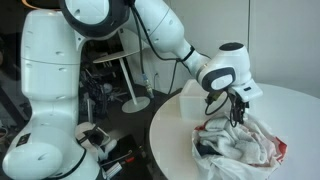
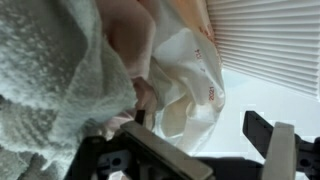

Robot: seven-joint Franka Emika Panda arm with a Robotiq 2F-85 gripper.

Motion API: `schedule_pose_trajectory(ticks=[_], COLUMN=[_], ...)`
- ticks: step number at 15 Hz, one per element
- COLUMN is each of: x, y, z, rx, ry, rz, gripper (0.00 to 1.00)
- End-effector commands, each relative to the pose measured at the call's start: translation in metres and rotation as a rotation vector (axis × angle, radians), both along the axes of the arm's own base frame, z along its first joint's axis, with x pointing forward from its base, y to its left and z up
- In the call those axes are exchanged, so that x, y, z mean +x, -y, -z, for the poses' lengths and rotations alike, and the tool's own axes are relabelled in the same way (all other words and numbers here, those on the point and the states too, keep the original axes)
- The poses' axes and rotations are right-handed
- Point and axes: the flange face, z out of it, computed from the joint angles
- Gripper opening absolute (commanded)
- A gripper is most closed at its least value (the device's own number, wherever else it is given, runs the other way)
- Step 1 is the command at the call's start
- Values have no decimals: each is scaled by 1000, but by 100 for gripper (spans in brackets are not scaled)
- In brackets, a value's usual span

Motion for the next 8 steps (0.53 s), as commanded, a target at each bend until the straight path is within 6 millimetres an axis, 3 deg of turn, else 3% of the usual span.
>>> schedule_pose_trajectory(ticks=[1, 4, 5, 6, 8], x=[15, 17, 18, 18, 20], y=[-1, -1, -2, -4, -7], z=[8, 20, 21, 21, 18], rx=[1, 8, 6, 6, 2], ry=[-5, -20, -20, -19, -10], rz=[-10, -9, -12, -17, -24], gripper=[100, 100, 75, 73, 58])
